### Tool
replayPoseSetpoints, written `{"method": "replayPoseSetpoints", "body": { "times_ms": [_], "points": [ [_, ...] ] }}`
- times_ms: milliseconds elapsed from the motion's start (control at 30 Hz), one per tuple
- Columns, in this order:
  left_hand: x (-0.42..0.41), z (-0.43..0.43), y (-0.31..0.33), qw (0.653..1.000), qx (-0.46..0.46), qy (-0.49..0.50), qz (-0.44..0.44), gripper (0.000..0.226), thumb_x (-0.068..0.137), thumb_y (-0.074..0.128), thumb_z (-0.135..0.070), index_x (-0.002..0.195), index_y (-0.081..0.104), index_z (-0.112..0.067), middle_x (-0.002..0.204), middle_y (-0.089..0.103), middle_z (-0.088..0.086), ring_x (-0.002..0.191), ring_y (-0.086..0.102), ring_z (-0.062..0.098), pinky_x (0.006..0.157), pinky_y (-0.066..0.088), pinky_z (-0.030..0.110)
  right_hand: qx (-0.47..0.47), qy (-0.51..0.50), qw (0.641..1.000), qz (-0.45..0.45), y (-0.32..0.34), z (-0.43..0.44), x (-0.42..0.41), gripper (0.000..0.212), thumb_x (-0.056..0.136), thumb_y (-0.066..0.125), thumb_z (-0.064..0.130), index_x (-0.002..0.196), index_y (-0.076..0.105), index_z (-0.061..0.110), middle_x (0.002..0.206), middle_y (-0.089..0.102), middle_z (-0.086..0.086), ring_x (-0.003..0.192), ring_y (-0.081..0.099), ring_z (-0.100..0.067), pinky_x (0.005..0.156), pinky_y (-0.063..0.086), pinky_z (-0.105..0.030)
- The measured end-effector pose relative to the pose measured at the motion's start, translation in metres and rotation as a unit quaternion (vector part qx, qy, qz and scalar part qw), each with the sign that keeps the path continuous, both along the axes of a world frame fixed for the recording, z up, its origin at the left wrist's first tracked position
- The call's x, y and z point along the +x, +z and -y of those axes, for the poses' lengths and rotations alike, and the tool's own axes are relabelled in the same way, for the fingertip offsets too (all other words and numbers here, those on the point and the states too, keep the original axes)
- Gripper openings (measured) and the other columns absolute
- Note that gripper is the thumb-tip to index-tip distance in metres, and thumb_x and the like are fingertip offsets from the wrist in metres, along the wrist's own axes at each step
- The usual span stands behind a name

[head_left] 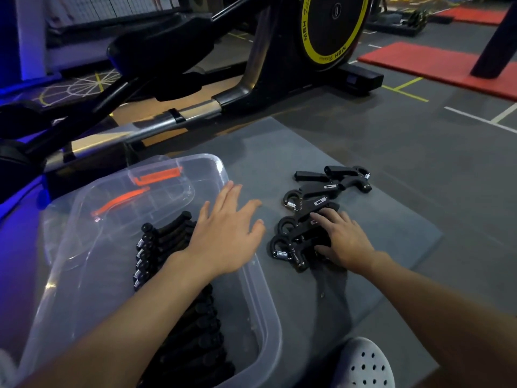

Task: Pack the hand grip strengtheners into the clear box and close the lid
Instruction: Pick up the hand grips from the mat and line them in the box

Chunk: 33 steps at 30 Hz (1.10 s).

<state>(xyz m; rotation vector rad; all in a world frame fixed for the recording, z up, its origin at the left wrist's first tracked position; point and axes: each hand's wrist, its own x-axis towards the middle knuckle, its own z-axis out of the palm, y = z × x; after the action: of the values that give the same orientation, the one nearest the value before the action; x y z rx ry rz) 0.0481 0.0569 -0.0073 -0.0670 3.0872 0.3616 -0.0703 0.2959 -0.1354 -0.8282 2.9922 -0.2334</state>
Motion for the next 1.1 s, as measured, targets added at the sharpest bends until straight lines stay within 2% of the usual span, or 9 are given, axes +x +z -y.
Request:
{"method": "replayPoseSetpoints", "body": {
  "times_ms": [167,400,533,633,733,800,867,1000,1100],
  "points": [
    [0.000,0.000,0.001,1.000,0.006,0.001,0.000,0.044,0.099,0.029,-0.041,0.143,0.034,-0.035,0.163,0.002,0.003,0.149,-0.015,0.012,0.120,0.006,0.054,0.020,0.006,1.000,0.019,0.009,0.005,-0.003,0.085,0.071,0.072,0.057,0.143,0.040,0.027,0.133,0.037,0.001,0.123,0.036,-0.021,0.102,0.037,-0.035],
    [0.001,0.000,0.002,1.000,0.002,-0.002,-0.005,0.042,0.099,0.030,-0.040,0.141,0.036,-0.035,0.162,0.005,0.003,0.149,-0.014,0.013,0.120,0.008,0.053,-0.063,-0.006,0.998,-0.008,0.023,0.009,0.016,0.071,0.066,0.076,0.051,0.125,0.055,0.016,0.121,0.043,-0.003,0.117,0.042,-0.023,0.089,0.049,-0.037],
    [0.002,0.002,0.005,1.000,0.018,0.002,-0.009,0.042,0.099,0.032,-0.042,0.140,0.040,-0.032,0.161,0.011,0.000,0.149,-0.011,0.011,0.120,0.008,0.054,-0.179,-0.078,0.980,-0.024,0.047,0.015,0.022,0.074,0.063,0.077,0.051,0.124,0.057,0.013,0.116,0.045,-0.001,0.113,0.047,-0.021,0.094,0.049,-0.035],
    [0.007,0.004,0.009,0.994,0.081,0.011,-0.075,0.044,0.096,0.045,-0.043,0.137,0.045,-0.028,0.154,0.030,-0.004,0.148,0.015,0.014,0.119,0.017,0.049,-0.308,-0.138,0.941,-0.024,0.074,0.030,0.030,0.067,0.063,0.080,0.048,0.119,0.060,0.015,0.112,0.045,0.004,0.107,0.053,-0.016,0.095,0.048,-0.031],
    [0.014,0.005,0.020,0.964,0.200,0.024,-0.173,0.046,0.089,0.064,-0.037,0.132,0.049,-0.029,0.132,0.052,-0.011,0.124,0.048,0.009,0.107,0.038,0.034,-0.384,-0.170,0.908,-0.005,0.104,0.051,0.041,0.064,0.065,0.081,0.048,0.120,0.060,0.021,0.111,0.046,0.006,0.099,0.053,-0.009,0.090,0.043,-0.022],
    [0.018,0.006,0.032,0.935,0.285,0.041,-0.208,0.044,0.085,0.072,-0.029,0.124,0.053,-0.033,0.113,0.059,-0.014,0.104,0.058,0.002,0.092,0.046,0.023,-0.406,-0.174,0.897,0.009,0.120,0.066,0.050,0.063,0.065,0.079,0.051,0.119,0.061,0.023,0.110,0.049,0.005,0.099,0.054,-0.010,0.088,0.041,-0.021],
    [0.019,0.012,0.045,0.906,0.338,0.059,-0.247,0.038,0.082,0.077,-0.022,0.114,0.059,-0.031,0.101,0.062,-0.015,0.091,0.063,0.001,0.085,0.051,0.021,-0.421,-0.174,0.890,0.032,0.130,0.082,0.058,0.061,0.063,0.077,0.056,0.113,0.064,0.024,0.107,0.054,0.004,0.098,0.057,-0.013,0.088,0.045,-0.025],
    [0.025,0.030,0.061,0.878,0.351,0.056,-0.322,0.035,0.079,0.080,-0.016,0.107,0.063,-0.026,0.101,0.066,-0.013,0.096,0.064,0.001,0.089,0.051,0.019,-0.450,-0.176,0.870,0.097,0.146,0.112,0.075,0.063,0.056,0.068,0.072,0.100,0.067,0.027,0.092,0.069,0.004,0.088,0.066,-0.013,0.082,0.055,-0.037],
    [0.030,0.043,0.068,0.862,0.334,0.063,-0.376,0.030,0.079,0.079,-0.012,0.105,0.066,-0.020,0.100,0.065,-0.008,0.096,0.063,0.003,0.087,0.048,0.015,-0.475,-0.141,0.855,0.154,0.161,0.131,0.091,0.041,0.073,0.068,0.061,0.092,0.066,0.025,0.081,0.072,0.006,0.075,0.067,-0.009,0.069,0.055,-0.031]
  ]
}}
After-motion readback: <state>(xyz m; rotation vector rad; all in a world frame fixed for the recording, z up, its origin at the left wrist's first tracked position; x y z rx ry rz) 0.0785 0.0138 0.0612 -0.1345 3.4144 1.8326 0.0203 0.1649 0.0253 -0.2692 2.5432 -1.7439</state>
